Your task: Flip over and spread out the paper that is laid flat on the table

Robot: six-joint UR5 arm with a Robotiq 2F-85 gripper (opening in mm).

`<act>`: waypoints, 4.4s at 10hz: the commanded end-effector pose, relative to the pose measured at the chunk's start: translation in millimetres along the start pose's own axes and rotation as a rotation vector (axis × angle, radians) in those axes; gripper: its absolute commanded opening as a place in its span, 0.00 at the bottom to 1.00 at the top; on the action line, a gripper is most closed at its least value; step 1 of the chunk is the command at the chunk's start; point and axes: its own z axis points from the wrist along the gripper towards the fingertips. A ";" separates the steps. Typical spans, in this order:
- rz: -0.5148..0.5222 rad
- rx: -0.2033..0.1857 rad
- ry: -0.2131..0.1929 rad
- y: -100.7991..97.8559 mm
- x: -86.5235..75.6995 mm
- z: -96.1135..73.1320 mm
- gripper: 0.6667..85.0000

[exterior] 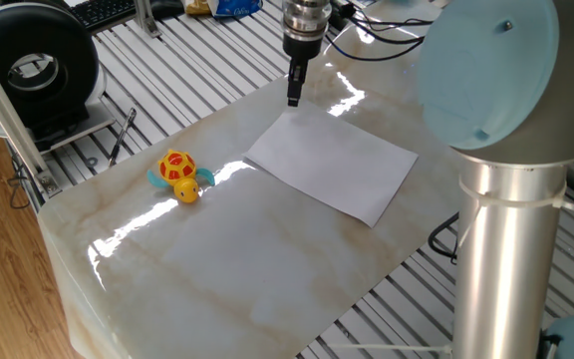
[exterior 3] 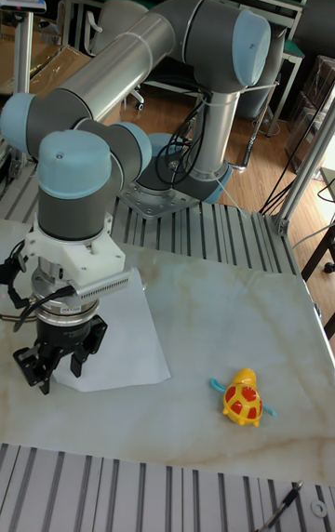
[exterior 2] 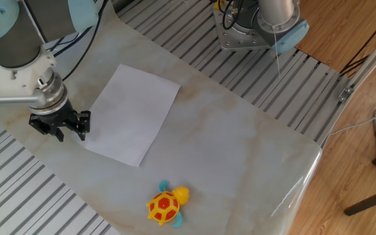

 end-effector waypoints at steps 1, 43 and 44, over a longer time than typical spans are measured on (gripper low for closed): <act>0.011 -0.012 -0.025 3.6 -5.2 0.3 0.58; 0.208 0.098 0.075 59.3 7.1 -186.0 0.00; 0.211 0.093 0.080 68.4 8.7 -196.5 0.00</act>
